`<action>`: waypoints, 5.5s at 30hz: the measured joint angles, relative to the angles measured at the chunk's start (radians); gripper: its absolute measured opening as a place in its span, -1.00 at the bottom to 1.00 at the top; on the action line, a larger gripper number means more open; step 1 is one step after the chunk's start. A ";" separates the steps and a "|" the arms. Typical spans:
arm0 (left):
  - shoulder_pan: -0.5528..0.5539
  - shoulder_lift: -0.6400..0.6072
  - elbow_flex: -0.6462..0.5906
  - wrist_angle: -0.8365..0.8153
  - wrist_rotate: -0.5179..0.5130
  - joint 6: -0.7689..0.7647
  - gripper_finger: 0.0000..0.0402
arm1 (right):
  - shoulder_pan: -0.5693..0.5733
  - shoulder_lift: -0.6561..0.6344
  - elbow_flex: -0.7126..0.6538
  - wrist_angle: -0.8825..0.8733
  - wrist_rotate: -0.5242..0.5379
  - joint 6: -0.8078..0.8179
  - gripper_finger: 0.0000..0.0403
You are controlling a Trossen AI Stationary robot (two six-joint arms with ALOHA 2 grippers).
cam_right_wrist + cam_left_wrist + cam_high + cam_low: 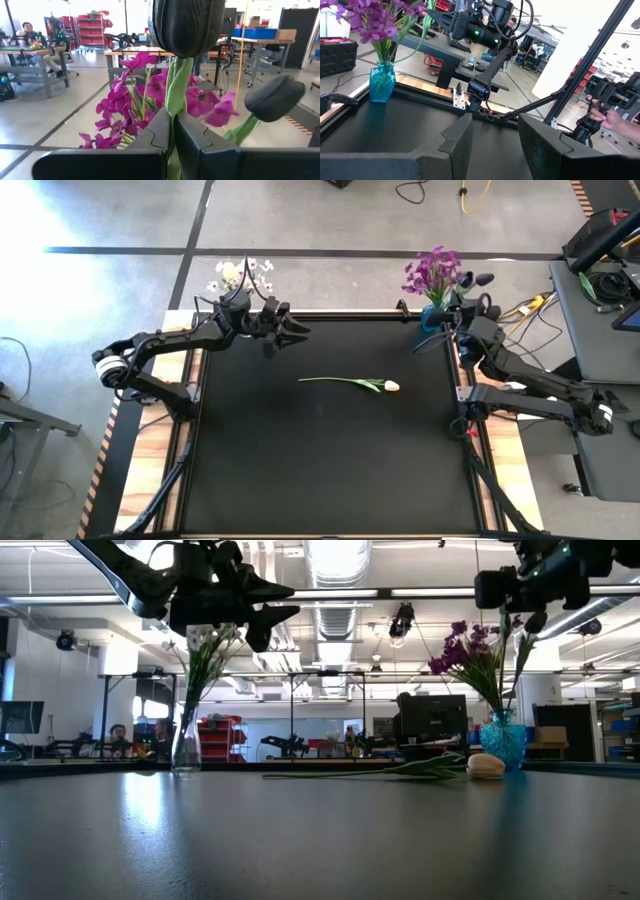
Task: Sort flowers into vase by color
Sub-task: Put the black flower into the blue vase, then move the blue vase to the top center of the table
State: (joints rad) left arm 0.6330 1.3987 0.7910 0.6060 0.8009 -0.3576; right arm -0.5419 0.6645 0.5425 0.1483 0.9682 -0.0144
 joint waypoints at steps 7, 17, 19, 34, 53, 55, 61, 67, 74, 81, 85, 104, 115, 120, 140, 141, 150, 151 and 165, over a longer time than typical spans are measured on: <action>0.000 0.000 0.000 0.000 -0.001 0.000 -0.28 | 0.000 -0.002 0.023 -0.003 -0.002 0.010 -0.94; 0.000 0.000 0.000 0.000 -0.007 0.001 -0.28 | -0.002 0.019 0.023 -0.042 0.142 0.018 -0.94; 0.000 0.000 0.000 0.000 -0.007 0.001 -0.28 | -0.002 0.026 0.023 -0.035 0.142 0.017 -0.94; 0.000 0.000 0.000 0.000 -0.007 0.013 -0.36 | -0.002 0.070 0.022 0.129 0.017 -0.214 -0.94; 0.000 0.000 0.000 0.000 -0.008 0.031 -0.51 | -0.052 0.216 0.021 0.465 0.027 -0.448 -0.94; 0.000 0.000 0.000 0.000 -0.008 0.031 -0.53 | -0.057 0.225 0.021 0.468 0.027 -0.424 -0.94; 0.000 0.000 0.000 0.000 -0.007 0.032 -0.58 | -0.096 0.264 0.022 0.474 0.022 -0.405 -0.94; 0.000 0.000 0.000 -0.001 -0.007 0.035 -0.61 | -0.128 0.294 0.023 0.474 0.024 -0.393 -0.94; 0.000 0.000 0.000 0.000 -0.008 0.035 -0.61 | -0.133 0.307 0.023 0.467 0.144 -0.416 -0.94; 0.000 0.000 0.000 -0.001 -0.008 0.035 -0.61 | -0.134 0.303 0.022 0.442 0.194 -0.403 -0.94; 0.000 0.000 0.000 0.000 -0.008 0.035 -0.61 | -0.133 0.302 0.022 0.426 0.192 -0.379 -0.94; -0.001 0.000 0.000 -0.002 -0.007 0.018 -0.61 | -0.100 0.299 0.159 0.010 -0.001 0.004 -0.94; 0.003 -0.009 0.000 -0.026 0.012 -0.024 -0.61 | 0.083 0.380 0.250 -0.046 -0.350 0.424 -0.94; 0.009 -0.010 0.000 -0.031 0.036 -0.024 -0.61 | 0.158 0.518 0.305 -0.100 -0.374 0.538 -0.94; 0.042 -0.048 0.000 -0.051 0.082 -0.014 -0.61 | 0.164 1.012 0.926 -0.847 -0.711 0.667 -0.21; 0.042 -0.048 0.000 -0.053 0.082 -0.014 -0.61 | 0.163 1.021 0.965 -0.904 -0.714 0.643 -0.13; 0.042 -0.048 0.000 -0.055 0.094 -0.010 -0.61 | 0.067 0.962 1.166 -1.412 -0.747 0.519 0.08; 0.042 -0.048 0.000 -0.056 0.100 -0.010 -0.61 | 0.041 0.948 1.166 -1.474 -0.761 0.511 0.07; 0.041 -0.048 -0.001 -0.085 0.102 0.005 -0.61 | -0.322 0.759 0.837 -1.647 -0.877 0.445 -0.22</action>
State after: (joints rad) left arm 0.6743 1.3502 0.7902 0.5212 0.9031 -0.3523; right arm -0.8636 1.4236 1.3793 -1.4990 0.0912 0.4304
